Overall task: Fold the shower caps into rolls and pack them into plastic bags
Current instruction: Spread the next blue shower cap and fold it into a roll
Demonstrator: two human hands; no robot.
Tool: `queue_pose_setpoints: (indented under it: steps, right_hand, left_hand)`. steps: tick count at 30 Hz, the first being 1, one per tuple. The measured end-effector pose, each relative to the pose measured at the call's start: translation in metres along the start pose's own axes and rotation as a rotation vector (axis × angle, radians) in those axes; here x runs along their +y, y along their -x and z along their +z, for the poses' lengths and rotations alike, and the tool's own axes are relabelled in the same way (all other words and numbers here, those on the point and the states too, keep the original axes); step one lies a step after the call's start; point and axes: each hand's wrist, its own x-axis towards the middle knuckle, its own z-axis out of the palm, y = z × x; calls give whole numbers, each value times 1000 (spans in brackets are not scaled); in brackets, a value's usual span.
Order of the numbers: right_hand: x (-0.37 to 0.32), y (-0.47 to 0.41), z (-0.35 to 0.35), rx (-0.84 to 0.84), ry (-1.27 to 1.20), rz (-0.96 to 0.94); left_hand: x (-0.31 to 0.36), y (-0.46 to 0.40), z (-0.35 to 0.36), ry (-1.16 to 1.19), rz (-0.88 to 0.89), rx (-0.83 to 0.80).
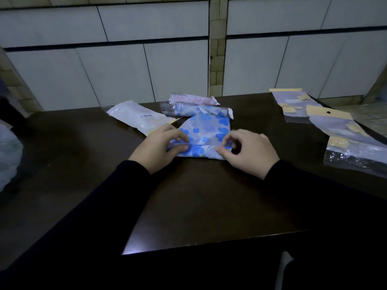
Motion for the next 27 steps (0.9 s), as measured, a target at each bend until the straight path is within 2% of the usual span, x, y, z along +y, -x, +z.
queue_pose_setpoints:
  steps: [4,6,11,15,18,23,27]
  right_hand:
    - [-2,1,-1,57,11,-165]
    - [-3,0,-1,33,61,-182]
    - [-5,3,-5,-20,53,-114]
    - [0,6,-10,-99,13,-43]
    - [1,4,-11,-129,-41,15]
    - [-4,-1,-12,-113,-106,76]
    - [-1,-7,-6,-89,-262,212]
  left_hand:
    - [1,-1,4,-205,199,59]
    - [4,0,3,-177,168,-2]
    - [7,3,0,-85,64,-123]
    - [5,0,2,-52,21,-87]
    - [1,-3,3,-69,69,-69]
    - [3,-6,2,-68,73,-49]
    - [4,-11,3,3,-24,-43]
